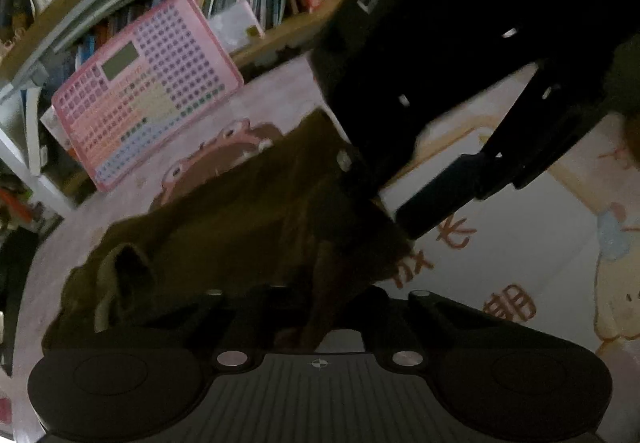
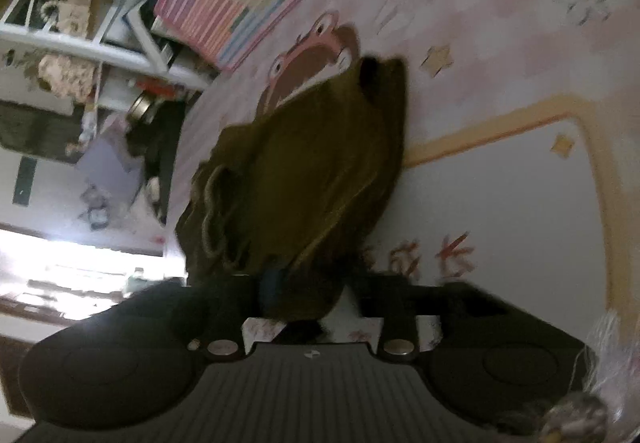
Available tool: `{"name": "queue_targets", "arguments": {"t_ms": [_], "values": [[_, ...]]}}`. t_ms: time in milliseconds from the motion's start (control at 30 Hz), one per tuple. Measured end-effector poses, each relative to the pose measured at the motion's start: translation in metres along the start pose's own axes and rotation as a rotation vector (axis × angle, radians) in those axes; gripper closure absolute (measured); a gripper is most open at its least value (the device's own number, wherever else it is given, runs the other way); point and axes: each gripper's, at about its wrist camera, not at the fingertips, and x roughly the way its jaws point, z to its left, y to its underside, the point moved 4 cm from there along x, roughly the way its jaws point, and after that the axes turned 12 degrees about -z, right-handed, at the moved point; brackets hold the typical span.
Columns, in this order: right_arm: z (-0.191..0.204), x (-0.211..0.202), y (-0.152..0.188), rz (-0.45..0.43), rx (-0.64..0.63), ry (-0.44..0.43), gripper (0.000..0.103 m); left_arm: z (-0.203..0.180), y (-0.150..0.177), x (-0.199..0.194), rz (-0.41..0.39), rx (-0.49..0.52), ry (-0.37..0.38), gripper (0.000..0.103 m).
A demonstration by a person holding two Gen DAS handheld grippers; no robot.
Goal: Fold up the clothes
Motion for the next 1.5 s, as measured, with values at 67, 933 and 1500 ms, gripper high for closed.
{"name": "queue_targets", "arguments": {"t_ms": [67,933,1500], "values": [[-0.006,0.001,-0.005,-0.026,0.034,0.015,0.043,0.006,-0.001,-0.006,-0.016,-0.043,0.014,0.099],[-0.038,-0.036,-0.044,-0.268,0.298,-0.043,0.091,0.011,-0.008,-0.064,-0.188,-0.361,0.322,0.099],[0.089,0.002,-0.033,-0.281,0.033,-0.132,0.091,0.108,0.036,-0.101,-0.318,-0.608,0.339,0.099]]}}
